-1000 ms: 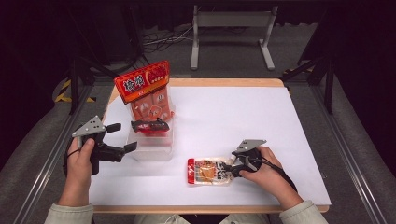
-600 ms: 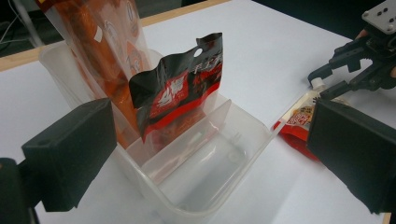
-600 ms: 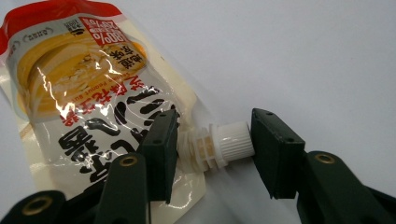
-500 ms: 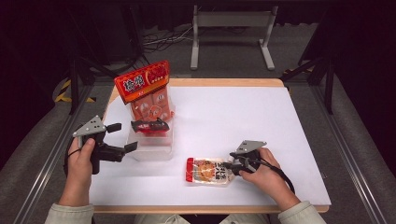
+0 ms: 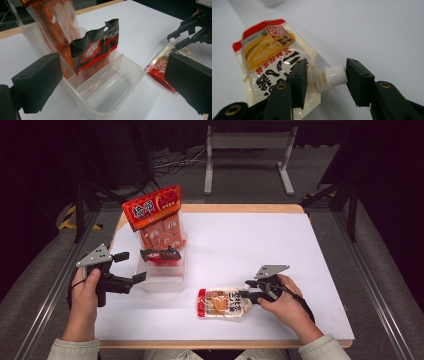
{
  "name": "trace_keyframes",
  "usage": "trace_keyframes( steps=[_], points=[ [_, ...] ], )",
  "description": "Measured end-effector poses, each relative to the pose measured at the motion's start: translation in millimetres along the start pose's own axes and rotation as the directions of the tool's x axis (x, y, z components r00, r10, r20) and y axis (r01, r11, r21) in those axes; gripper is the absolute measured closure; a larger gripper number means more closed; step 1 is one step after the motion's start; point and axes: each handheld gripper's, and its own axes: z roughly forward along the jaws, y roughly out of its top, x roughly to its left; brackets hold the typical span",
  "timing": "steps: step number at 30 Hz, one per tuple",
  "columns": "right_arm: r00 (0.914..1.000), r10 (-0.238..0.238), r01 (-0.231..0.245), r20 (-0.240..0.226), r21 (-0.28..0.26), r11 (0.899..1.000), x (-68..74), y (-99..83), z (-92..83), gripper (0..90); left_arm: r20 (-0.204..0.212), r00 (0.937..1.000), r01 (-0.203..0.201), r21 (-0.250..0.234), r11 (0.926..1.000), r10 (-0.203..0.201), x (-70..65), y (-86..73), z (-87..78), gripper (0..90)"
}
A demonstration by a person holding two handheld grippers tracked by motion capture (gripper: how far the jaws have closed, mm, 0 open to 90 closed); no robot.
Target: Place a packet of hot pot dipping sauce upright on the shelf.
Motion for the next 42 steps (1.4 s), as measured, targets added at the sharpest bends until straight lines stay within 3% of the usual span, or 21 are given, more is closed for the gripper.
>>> trace_keyframes(
  steps=[6, 12, 19, 27, 30, 42],
  points=[
    [0.9992, 0.009, -0.012, -0.039, -0.058, 0.998, 2.4, 10.4, -10.9, 54.3, 0.005, 0.9999, -0.016, 0.004, 0.9999, 0.016, -1.5, 1.4, 1.3, 2.5],
    [0.9987, -0.033, 0.03, -0.039, -0.086, 0.996, 7.2, 25.2, -18.1, 54.4, 0.021, 0.9993, -0.03, -0.001, 0.9995, 0.03, -5.9, 3.8, 5.0, 2.5],
    [0.996, -0.081, 0.076, -0.039, -0.102, 0.992, 14.3, 42.5, -26.6, 54.5, 0.055, 0.9982, 0.028, -0.048, 0.9984, -0.025, -8.6, 4.7, 7.9, 2.4],
    [0.9899, -0.132, 0.124, -0.052, -0.134, 0.983, 23.8, 63.0, -38.2, 54.6, 0.068, 0.9977, -0.006, -0.056, 0.9984, 0.01, -10.7, 5.9, 11.6, 2.4],
    [0.988, -0.142, 0.133, -0.06, -0.138, 0.981, 26.0, 66.8, -39.9, 54.6, 0.082, 0.9966, 0.012, -0.079, 0.9968, -0.005, -11.9, 6.1, 13.5, 2.4],
    [0.979, -0.19, 0.178, -0.074, -0.147, 0.973, 31.1, 84.5, -47.7, 54.8, 0.106, 0.9925, -0.053, -0.076, 0.9957, 0.061, -18.9, 6.9, 24.9, 3.1]
  ],
)
